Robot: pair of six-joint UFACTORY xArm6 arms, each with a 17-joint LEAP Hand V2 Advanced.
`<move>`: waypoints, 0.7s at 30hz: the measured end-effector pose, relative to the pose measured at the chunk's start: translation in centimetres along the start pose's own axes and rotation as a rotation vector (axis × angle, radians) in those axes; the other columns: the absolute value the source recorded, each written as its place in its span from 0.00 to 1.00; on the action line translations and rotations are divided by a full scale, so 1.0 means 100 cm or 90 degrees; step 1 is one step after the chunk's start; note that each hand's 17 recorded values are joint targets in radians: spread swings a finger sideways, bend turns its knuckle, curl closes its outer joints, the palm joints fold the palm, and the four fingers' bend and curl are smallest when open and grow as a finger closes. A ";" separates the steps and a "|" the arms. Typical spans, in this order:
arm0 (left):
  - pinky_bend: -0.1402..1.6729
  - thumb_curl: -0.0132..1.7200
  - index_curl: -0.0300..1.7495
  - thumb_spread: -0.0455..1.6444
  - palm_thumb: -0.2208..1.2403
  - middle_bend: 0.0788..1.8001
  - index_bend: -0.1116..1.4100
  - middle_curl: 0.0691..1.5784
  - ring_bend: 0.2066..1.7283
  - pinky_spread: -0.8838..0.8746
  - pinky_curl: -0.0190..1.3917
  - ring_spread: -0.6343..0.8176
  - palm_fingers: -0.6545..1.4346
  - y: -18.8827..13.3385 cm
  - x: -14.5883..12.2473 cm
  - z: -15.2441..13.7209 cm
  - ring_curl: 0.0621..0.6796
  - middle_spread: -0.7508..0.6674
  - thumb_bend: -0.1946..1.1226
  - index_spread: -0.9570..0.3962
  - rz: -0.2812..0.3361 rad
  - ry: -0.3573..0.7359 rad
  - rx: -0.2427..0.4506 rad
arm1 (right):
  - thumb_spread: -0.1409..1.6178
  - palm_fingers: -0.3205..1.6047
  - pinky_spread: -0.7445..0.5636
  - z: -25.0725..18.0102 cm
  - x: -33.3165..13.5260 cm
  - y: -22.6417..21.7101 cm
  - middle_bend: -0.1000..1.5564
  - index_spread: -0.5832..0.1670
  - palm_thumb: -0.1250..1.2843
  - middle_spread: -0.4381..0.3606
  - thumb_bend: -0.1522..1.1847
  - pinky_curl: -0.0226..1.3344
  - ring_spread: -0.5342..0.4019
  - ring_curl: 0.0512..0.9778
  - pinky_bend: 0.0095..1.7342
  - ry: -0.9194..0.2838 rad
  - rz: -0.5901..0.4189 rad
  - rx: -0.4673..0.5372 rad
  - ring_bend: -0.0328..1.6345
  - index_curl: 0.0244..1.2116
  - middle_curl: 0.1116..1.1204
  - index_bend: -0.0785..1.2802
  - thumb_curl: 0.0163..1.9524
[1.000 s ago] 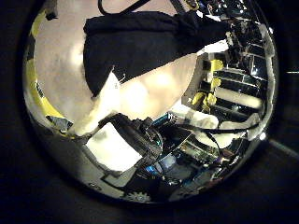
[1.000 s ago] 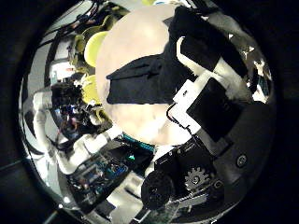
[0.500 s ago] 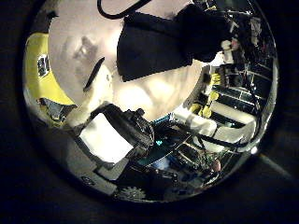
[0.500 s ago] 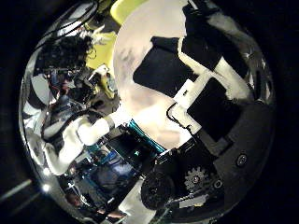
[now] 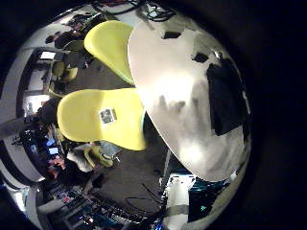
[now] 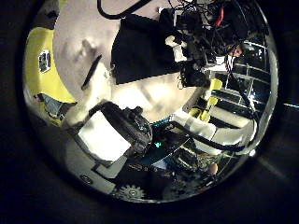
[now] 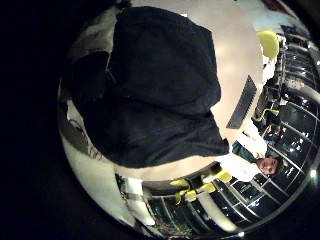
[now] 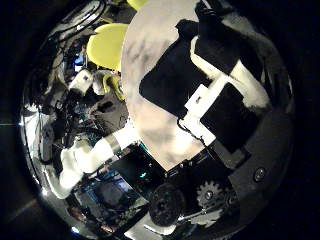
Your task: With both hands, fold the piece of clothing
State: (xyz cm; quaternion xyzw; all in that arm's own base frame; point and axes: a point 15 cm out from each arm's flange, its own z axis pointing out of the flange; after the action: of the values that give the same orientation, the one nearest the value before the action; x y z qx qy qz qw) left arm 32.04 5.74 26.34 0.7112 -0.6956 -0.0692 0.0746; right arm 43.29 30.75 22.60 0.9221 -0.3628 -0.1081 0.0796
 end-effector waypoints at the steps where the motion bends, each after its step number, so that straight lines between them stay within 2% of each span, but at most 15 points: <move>1: 0.22 0.24 0.32 0.74 0.60 0.06 0.23 0.19 0.26 0.57 0.26 0.47 0.47 0.001 0.000 0.001 0.26 0.56 0.14 0.60 0.000 0.000 -0.002 | 0.76 0.29 0.30 -0.005 0.001 0.000 0.69 0.30 0.70 0.30 0.10 0.76 0.28 0.81 0.68 -0.015 0.003 0.011 0.87 0.66 0.68 0.36 0.34; 2: 0.22 0.24 0.32 0.74 0.60 0.06 0.23 0.19 0.26 0.57 0.26 0.47 0.47 0.001 0.000 0.001 0.26 0.56 0.14 0.60 -0.001 0.000 -0.002 | 0.76 0.25 0.30 -0.009 0.003 0.001 0.65 0.29 0.70 0.29 0.10 0.74 0.27 0.78 0.67 -0.027 0.001 0.019 0.86 0.61 0.65 0.30 0.34; 3: 0.22 0.24 0.32 0.74 0.60 0.06 0.23 0.19 0.26 0.57 0.26 0.47 0.47 0.001 0.000 0.002 0.26 0.56 0.14 0.60 -0.001 0.000 -0.003 | 0.76 0.11 0.36 -0.015 0.005 0.002 0.55 0.26 0.70 0.28 0.10 0.73 0.30 0.74 0.62 -0.040 -0.008 0.031 0.79 0.57 0.58 0.30 0.34; 4: 0.23 0.24 0.32 0.74 0.60 0.06 0.23 0.19 0.26 0.57 0.26 0.47 0.47 0.001 0.001 0.002 0.26 0.56 0.14 0.60 -0.002 0.000 -0.004 | 0.75 0.09 0.40 -0.020 0.001 0.002 0.49 0.23 0.70 0.27 0.10 0.71 0.33 0.70 0.59 -0.053 -0.024 0.043 0.74 0.53 0.53 0.28 0.33; 8: 0.23 0.24 0.32 0.74 0.60 0.06 0.23 0.19 0.26 0.57 0.26 0.47 0.47 0.003 0.002 0.003 0.26 0.56 0.14 0.60 -0.003 0.001 -0.007 | 0.73 0.12 0.57 -0.069 -0.014 0.008 0.34 0.20 0.72 0.29 0.10 0.63 0.45 0.55 0.51 -0.111 -0.071 0.127 0.59 0.42 0.39 0.22 0.33; 13: 0.23 0.24 0.33 0.74 0.60 0.06 0.23 0.19 0.26 0.57 0.26 0.48 0.47 0.006 0.003 0.001 0.26 0.56 0.14 0.60 -0.004 0.002 -0.010 | 0.72 0.15 0.72 -0.149 0.012 0.049 0.28 0.19 0.73 0.30 0.11 0.57 0.55 0.46 0.45 -0.109 -0.047 0.233 0.52 0.37 0.33 0.19 0.33; 18: 0.23 0.24 0.33 0.74 0.60 0.06 0.22 0.18 0.26 0.57 0.26 0.48 0.47 0.008 0.016 -0.005 0.26 0.57 0.14 0.60 0.000 -0.005 -0.011 | 0.72 0.22 0.82 -0.184 0.076 0.123 0.29 0.21 0.76 0.34 0.12 0.50 0.60 0.41 0.39 -0.113 0.055 0.253 0.50 0.33 0.31 0.19 0.34; 21: 0.23 0.24 0.33 0.74 0.61 0.06 0.22 0.18 0.26 0.57 0.26 0.48 0.47 0.011 0.019 -0.010 0.26 0.57 0.14 0.60 -0.013 -0.006 -0.013 | 0.72 0.24 0.85 -0.205 0.107 0.174 0.29 0.22 0.78 0.40 0.12 0.48 0.60 0.39 0.37 -0.099 0.117 0.273 0.50 0.32 0.30 0.19 0.35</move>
State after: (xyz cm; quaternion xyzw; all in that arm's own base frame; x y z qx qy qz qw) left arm 31.26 3.79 27.55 0.7169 -0.6880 -0.0804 0.0783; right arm 44.86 12.25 44.72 0.8700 -0.4649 -0.0916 -0.1365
